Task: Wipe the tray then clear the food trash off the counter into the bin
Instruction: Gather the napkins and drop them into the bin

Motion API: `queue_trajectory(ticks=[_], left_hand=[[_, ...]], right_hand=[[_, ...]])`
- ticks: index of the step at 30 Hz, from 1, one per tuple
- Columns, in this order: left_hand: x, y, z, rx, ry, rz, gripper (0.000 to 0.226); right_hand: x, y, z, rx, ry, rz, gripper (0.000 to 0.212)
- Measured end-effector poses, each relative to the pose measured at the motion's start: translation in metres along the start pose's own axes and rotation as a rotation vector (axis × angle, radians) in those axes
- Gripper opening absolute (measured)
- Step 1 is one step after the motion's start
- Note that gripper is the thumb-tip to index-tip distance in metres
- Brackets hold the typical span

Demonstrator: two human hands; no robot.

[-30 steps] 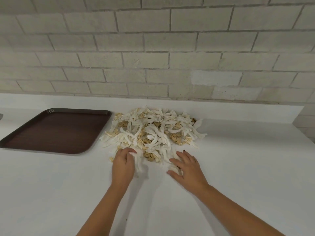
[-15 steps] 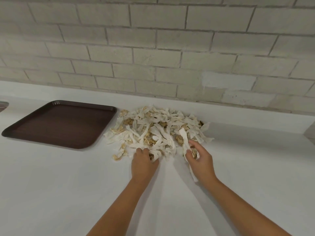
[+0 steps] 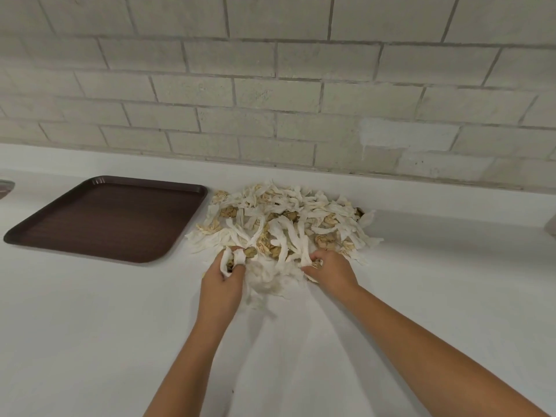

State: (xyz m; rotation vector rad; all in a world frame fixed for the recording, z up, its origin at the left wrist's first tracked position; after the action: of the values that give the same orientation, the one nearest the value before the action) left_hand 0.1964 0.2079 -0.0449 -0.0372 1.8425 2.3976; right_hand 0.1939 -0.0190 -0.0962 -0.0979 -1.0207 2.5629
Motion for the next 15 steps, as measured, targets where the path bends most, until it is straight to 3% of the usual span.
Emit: queue_trajectory(ticks=[2, 5, 11, 13, 15], left_hand=[[-0.002, 0.001, 0.003, 0.011, 0.018, 0.018, 0.02], [-0.004, -0.011, 0.002, -0.061, 0.014, 0.067, 0.018], [0.002, -0.041, -0.019, -0.501, -0.049, 0.04, 0.036], [0.004, -0.04, -0.027, -0.704, -0.019, -0.048, 0.061], [0.004, -0.044, -0.035, -0.853, 0.004, -0.145, 0.082]], right_hand=[[0.001, 0.003, -0.001, 0.029, 0.049, 0.006, 0.022], [0.008, 0.01, 0.006, -0.123, 0.17, 0.025, 0.013], [0.038, 0.005, 0.046, -0.454, 0.336, 0.115, 0.018], [0.047, 0.005, 0.055, -0.512, 0.311, 0.127, 0.008], [0.056, 0.012, 0.056, -0.479, 0.273, 0.094, 0.018]])
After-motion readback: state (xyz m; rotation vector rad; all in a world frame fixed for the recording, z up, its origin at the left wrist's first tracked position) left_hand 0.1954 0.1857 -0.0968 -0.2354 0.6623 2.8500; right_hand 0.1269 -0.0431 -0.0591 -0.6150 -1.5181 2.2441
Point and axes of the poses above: each hand's wrist, its own x-axis away from the middle knuckle, its own z-axis out of the back of the hand, y = z × x, the point moved 4 cm from there along -x, towards the middle knuckle, and after that the axes turned 3 degrees about -x, right-handed, at the moved point
